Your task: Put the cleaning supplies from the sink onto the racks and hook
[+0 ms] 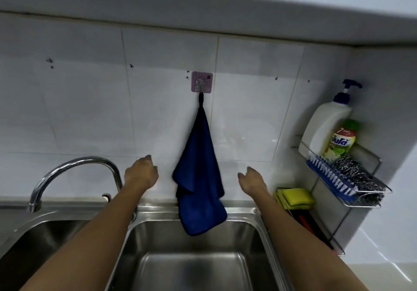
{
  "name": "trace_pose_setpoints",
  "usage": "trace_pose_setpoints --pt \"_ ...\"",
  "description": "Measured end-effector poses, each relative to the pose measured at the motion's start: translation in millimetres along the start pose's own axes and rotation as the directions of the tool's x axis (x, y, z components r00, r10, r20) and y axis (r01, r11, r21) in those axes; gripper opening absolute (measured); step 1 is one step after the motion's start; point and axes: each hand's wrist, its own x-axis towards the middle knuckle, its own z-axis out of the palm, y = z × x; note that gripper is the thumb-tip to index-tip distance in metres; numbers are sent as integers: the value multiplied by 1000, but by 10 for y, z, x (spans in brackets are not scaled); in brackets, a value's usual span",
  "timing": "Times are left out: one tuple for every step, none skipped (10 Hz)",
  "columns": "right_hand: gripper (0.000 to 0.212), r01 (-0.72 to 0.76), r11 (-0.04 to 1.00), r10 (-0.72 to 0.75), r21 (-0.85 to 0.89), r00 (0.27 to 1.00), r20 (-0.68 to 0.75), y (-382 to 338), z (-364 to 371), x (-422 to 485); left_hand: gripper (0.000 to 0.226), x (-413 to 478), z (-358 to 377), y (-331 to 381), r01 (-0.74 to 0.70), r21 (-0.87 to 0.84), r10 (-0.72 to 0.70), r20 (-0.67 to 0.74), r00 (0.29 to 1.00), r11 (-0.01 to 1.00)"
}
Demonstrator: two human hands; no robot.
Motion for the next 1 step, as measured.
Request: trace_pose_setpoints --pt "61 150 983 -151 -105 989 -1 -395 -106 -6 56 46 -178 260 -119 50 119 1 993 992"
